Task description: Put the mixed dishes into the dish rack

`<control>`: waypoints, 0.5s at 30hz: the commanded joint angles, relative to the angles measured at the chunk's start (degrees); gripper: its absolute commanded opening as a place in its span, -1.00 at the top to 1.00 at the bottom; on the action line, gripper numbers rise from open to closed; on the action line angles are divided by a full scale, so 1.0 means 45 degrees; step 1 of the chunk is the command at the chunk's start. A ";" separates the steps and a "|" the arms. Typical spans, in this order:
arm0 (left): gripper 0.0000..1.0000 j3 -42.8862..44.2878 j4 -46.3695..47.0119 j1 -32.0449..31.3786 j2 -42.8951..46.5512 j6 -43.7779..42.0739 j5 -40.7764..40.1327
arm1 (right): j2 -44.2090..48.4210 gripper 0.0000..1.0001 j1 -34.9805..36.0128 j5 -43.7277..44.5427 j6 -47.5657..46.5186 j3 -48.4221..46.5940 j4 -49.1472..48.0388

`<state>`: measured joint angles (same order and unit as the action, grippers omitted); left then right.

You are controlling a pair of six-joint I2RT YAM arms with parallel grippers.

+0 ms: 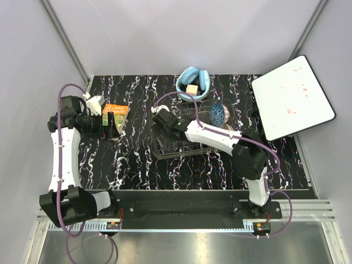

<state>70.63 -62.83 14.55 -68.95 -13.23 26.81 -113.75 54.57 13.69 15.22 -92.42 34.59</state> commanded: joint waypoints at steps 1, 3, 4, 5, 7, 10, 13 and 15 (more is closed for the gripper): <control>-0.98 -0.0051 0.0524 0.0030 0.0380 0.0070 0.0351 | 0.0375 -0.11 0.0003 -0.0035 0.0133 0.0753 0.0185; -0.98 -0.0051 0.0524 0.0049 0.0341 0.0089 0.0410 | 0.0628 -0.23 0.0022 -0.0074 0.0172 0.0869 0.0185; -0.98 -0.0051 0.0524 0.0030 0.0341 0.0109 0.0391 | 0.0727 -0.29 0.0023 -0.0074 0.0249 0.1006 0.0185; -0.98 -0.0032 0.0524 0.0029 0.0322 0.0148 0.0429 | 0.0825 -0.34 0.0042 -0.0132 0.0289 0.1084 0.0146; -0.98 -0.0012 0.0544 0.0029 0.0322 0.0167 0.0429 | 0.1215 -0.47 0.0100 -0.0152 0.0347 0.1435 0.0010; -0.98 0.0027 0.0524 0.0029 0.0322 0.0187 0.0488 | 0.1684 -0.78 0.0237 0.0004 0.0483 0.1807 -0.0049; -0.98 0.0046 0.0544 0.0029 0.0322 0.0207 0.0546 | 0.2075 -0.99 0.0335 0.0062 0.0562 0.2120 -0.0205; -0.98 0.0046 0.0544 0.0049 0.0322 0.0226 0.0585 | 0.2173 -1.00 0.0355 0.0082 0.0621 0.2179 -0.0206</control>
<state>70.63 -62.81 14.55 -68.93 -12.97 27.22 -108.01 55.16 13.96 16.97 -83.35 33.23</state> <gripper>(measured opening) 0.988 0.986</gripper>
